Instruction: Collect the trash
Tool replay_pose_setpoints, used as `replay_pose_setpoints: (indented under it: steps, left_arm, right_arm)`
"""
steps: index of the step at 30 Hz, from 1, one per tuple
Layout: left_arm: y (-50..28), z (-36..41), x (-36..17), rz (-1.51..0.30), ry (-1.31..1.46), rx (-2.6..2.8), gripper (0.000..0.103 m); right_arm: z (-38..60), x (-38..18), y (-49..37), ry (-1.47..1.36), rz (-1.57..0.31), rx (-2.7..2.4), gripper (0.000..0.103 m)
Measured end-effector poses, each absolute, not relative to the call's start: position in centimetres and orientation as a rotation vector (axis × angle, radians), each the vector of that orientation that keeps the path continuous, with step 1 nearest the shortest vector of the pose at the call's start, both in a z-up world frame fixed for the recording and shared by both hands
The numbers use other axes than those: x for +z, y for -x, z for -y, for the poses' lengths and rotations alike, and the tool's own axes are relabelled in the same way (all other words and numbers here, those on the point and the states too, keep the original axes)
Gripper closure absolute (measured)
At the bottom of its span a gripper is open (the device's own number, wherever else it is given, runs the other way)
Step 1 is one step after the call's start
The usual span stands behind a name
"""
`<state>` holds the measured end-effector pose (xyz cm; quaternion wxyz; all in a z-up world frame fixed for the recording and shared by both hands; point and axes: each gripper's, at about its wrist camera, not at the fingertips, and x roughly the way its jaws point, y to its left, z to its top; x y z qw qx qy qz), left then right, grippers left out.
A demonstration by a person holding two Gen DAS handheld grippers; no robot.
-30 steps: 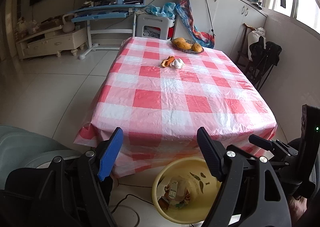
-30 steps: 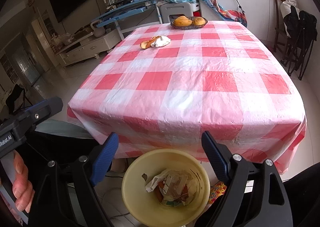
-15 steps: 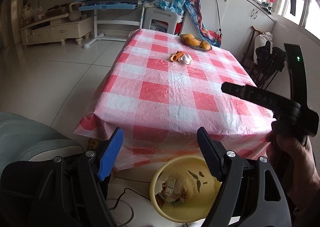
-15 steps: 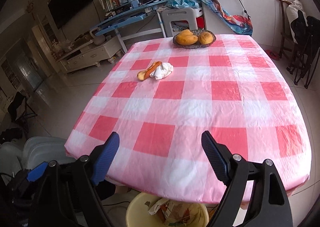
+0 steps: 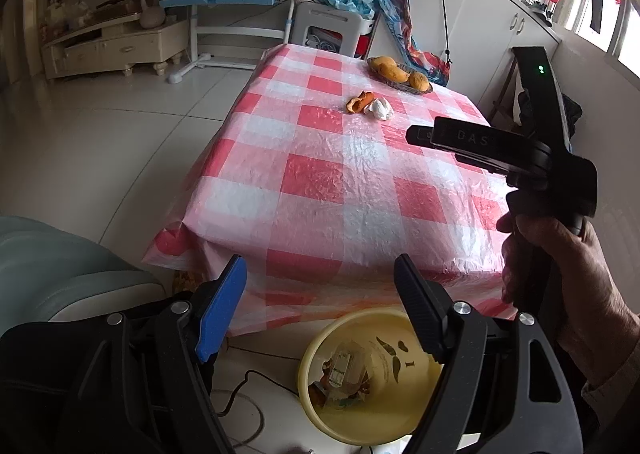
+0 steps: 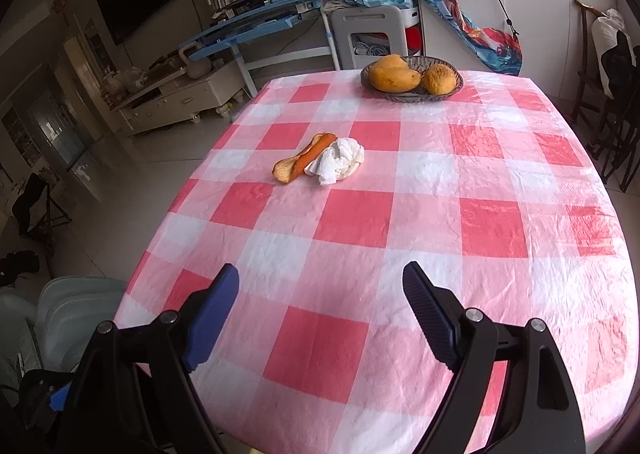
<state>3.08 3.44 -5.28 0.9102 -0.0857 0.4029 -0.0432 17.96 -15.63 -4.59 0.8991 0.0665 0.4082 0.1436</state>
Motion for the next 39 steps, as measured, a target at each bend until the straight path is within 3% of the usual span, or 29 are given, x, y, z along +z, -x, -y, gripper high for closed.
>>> replay_pose_setpoints:
  steps: [18,21,23,24,26,31,39]
  left_arm:
    - [-4.7,-3.7,-5.5,-0.864,0.186,-0.087,0.030]
    - [-5.3,-4.4,-4.9,-0.859,0.187,-0.069,0.030]
    - [-6.0,-4.9,-4.4,-0.855,0.190,-0.055,0.030]
    - [-6.3,-5.1,-4.1,-0.853,0.192,-0.049,0.030]
    - [-7.2,-5.6,-3.5,-0.848,0.193,-0.035,0.030]
    - [-11.1,-5.1,-1.4,-0.830,0.160,-0.021,0.030]
    - [-21.8,-0.5,-0.8,-0.818,0.065,-0.101,0.030]
  right_arm:
    - [13.6,-6.0,-27.7,-0.079,-0.915,0.298,0.027]
    - [13.3,-6.4,-28.8,-0.059,-0.932,0.293,0.033]
    - [13.4,-6.8,-29.4,-0.058,-0.946,0.295,0.047]
    - [13.6,-6.9,-29.5,-0.057,-0.941,0.298,0.050]
    - [13.9,-6.9,-29.6,-0.055,-0.938,0.314,0.066]
    - [15.1,-6.5,-28.1,-0.015,-0.949,0.380,0.073]
    - [20.6,-5.8,-23.0,-0.005,-1.002,0.444,0.073]
